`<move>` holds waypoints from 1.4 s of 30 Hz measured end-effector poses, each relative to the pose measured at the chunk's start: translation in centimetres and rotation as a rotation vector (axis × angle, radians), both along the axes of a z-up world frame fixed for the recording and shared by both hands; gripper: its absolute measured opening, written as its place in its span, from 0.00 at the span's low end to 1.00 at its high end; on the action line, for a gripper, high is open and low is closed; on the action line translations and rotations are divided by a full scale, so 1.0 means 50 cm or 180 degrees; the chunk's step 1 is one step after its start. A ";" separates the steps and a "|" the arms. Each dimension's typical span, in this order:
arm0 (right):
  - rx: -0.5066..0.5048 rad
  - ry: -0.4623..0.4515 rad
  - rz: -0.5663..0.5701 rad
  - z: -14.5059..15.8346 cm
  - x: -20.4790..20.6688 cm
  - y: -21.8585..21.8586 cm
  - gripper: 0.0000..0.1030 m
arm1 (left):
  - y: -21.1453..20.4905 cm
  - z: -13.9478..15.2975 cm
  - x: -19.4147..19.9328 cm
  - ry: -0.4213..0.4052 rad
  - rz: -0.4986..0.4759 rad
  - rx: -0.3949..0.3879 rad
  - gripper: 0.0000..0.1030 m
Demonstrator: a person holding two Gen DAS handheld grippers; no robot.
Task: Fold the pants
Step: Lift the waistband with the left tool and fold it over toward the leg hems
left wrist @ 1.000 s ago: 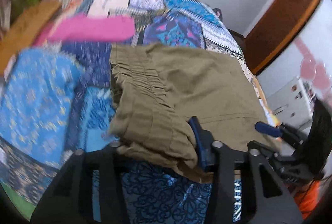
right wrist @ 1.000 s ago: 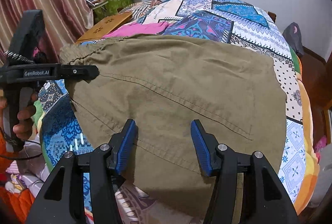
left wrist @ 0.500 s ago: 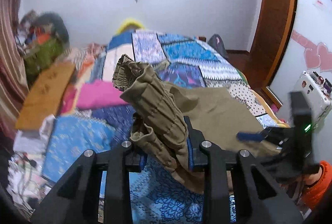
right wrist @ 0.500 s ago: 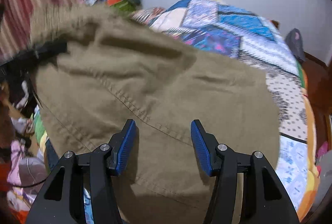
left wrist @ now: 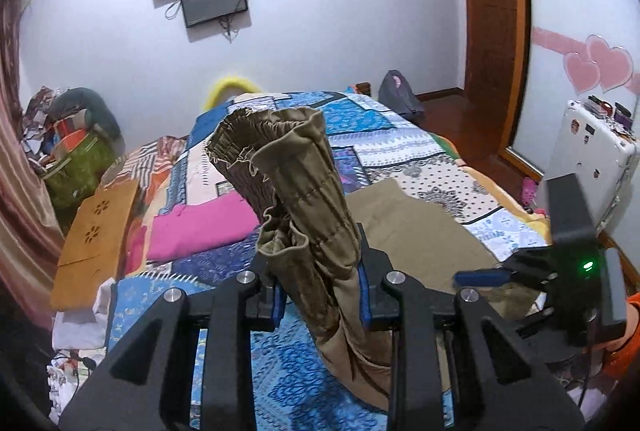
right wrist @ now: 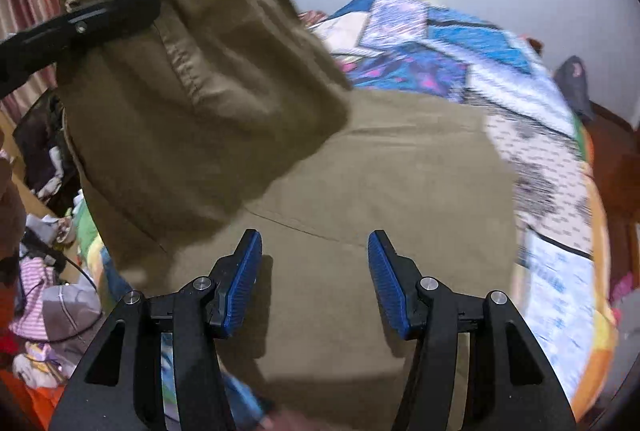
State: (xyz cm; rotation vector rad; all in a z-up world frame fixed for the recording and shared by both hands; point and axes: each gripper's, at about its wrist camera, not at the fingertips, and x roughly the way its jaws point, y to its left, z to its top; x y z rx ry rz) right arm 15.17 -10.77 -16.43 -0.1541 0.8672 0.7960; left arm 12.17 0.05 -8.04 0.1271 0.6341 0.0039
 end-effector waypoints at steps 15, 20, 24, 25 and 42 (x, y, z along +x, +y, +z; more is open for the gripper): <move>0.0018 0.0145 -0.0639 -0.066 -0.012 -0.164 0.51 | -0.145 -0.013 0.039 0.0085 -0.0336 0.0141 0.27; 0.0124 0.0190 -0.0637 -0.067 -0.012 -0.175 0.51 | -0.196 -0.041 0.069 0.0237 -0.0441 0.0139 0.27; 0.0136 0.0172 -0.0622 -0.064 -0.018 -0.182 0.51 | -0.249 -0.080 0.084 0.0396 -0.0556 0.0152 0.27; 0.0141 0.0169 -0.0630 -0.064 -0.018 -0.184 0.51 | -0.262 -0.092 0.086 0.0443 -0.0587 0.0160 0.27; 0.0141 0.0132 -0.0908 -0.041 -0.030 -0.254 0.51 | -0.332 -0.147 0.069 0.0823 -0.0893 0.0055 0.71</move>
